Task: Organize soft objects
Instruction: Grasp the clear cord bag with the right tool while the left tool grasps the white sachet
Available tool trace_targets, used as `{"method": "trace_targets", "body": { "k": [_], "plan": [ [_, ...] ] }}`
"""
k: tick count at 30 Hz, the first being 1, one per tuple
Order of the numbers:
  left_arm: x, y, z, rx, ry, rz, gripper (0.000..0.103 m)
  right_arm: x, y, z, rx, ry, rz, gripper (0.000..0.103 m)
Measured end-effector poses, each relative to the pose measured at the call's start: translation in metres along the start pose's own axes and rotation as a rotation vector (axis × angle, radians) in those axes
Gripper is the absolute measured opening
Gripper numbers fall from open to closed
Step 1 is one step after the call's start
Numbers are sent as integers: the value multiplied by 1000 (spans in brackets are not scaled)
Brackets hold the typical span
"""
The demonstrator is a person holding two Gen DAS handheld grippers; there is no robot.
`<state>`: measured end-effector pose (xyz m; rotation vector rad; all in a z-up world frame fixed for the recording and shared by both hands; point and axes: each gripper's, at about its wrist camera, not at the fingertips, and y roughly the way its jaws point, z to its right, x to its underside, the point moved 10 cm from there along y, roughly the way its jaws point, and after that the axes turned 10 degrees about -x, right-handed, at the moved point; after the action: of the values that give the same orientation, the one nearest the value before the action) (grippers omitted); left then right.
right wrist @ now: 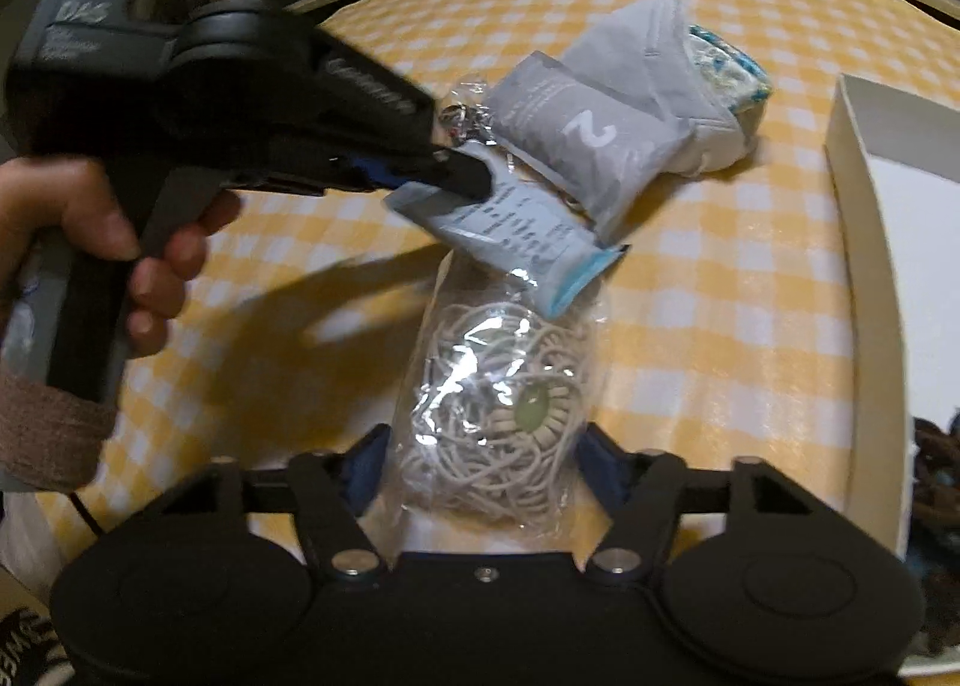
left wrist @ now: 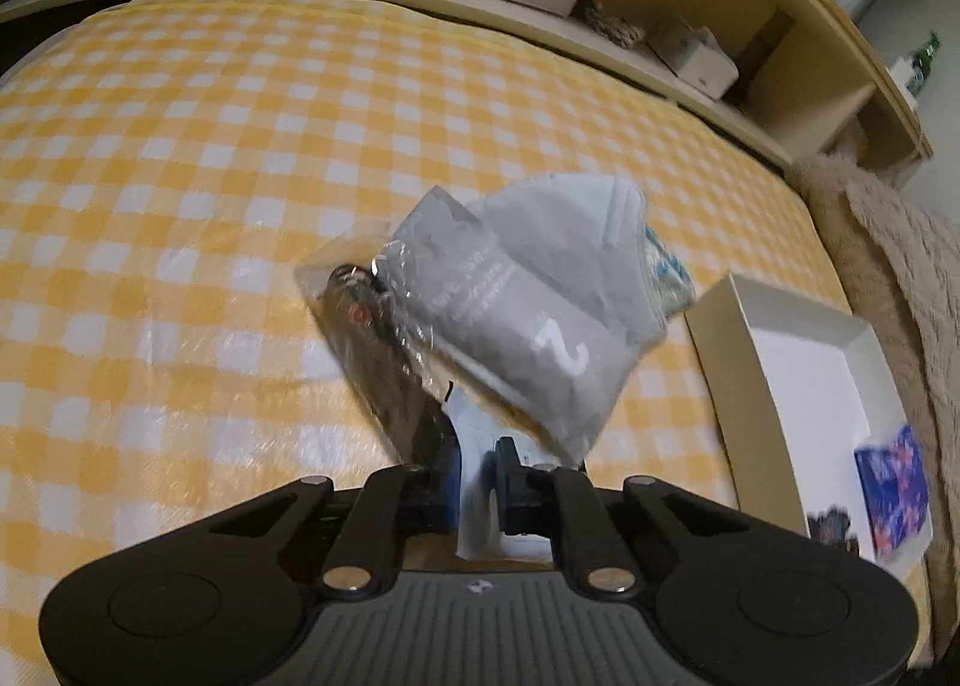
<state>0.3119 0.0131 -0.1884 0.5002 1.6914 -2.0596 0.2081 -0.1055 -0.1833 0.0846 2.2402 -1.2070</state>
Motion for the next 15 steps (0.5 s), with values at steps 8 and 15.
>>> {"method": "trace_targets", "body": {
  "k": [8, 15],
  "plan": [
    [22, -30, -18, -58, 92, -34, 10, 13, -31, -1, -3, -38, -17, 55],
    [29, -47, -39, -254, 314, 0, 68, 8, -65, -5, -20, -23, 77, 55]
  ]
}}
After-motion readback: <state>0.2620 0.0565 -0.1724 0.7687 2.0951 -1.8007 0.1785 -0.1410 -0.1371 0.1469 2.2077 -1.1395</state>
